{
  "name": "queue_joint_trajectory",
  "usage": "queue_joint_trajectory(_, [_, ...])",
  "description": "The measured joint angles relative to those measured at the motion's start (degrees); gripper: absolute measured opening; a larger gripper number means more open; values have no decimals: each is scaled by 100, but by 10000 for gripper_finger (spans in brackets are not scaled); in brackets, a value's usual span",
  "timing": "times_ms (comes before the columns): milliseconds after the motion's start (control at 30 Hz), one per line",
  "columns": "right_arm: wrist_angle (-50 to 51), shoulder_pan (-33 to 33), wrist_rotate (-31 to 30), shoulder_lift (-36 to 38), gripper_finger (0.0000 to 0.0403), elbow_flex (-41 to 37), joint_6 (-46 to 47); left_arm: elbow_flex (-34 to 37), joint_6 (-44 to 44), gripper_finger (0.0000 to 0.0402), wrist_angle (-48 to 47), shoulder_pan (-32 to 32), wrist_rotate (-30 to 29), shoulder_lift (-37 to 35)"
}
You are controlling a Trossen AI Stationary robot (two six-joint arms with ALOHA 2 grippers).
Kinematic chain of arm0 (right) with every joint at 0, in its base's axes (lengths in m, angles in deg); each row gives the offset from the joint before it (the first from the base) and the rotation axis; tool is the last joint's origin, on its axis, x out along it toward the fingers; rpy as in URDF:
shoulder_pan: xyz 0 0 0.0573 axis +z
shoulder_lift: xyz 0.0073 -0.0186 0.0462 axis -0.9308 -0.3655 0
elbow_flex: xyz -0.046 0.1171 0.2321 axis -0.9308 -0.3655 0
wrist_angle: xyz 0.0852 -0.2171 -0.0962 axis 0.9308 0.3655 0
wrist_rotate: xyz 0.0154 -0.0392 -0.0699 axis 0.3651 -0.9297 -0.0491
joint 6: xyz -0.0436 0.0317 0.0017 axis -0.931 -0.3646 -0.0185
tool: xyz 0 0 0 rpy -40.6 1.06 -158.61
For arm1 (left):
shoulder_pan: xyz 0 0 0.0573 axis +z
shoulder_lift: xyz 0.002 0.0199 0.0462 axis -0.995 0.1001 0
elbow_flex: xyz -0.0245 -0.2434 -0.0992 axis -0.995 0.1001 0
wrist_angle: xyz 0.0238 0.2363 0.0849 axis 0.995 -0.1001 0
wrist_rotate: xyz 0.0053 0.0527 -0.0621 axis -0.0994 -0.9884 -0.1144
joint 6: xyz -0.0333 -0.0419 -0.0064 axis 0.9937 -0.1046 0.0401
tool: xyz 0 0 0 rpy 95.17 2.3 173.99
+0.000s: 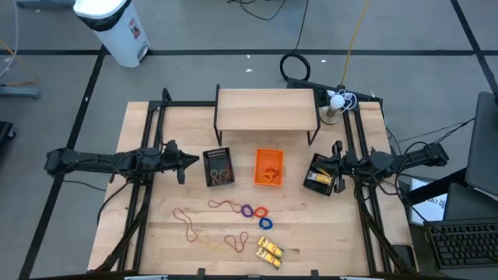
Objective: Pick & Place Office Desk Supplies
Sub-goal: Put the red rubber band into the left black bin
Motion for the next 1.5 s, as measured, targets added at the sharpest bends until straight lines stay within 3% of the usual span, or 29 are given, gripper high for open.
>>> queue_joint_trajectory(167, [26,-2,-29,-136,0,0,-101,-864,59,2,-37,-645,-711,683])
queue_joint_trajectory(333, [24,-2,-170,-219,0,-2,-234,-2461,-79,1,-590,-1480,-1036,2236])
queue_joint_trajectory(533, [24,0,-146,-229,0,-2,-247,-4449,410,2,-2374,-2121,-722,4630])
queue_joint_trajectory(700, [-4,-2,-140,-236,0,-2,-182,-5389,613,31,-2918,-2333,-288,6196])
queue_joint_trajectory(900, [-353,-2,-138,-252,0,-4,-117,-5848,336,108,-2944,-2308,883,7413])
queue_joint_trajectory(1200, [-496,-2,-142,-358,0,-4,-140,-5996,472,211,-3151,-2247,1159,8193])
queue_joint_trajectory(1500, [-402,11,-116,-778,0,-4,342,-5996,741,230,-3531,-2058,980,8350])
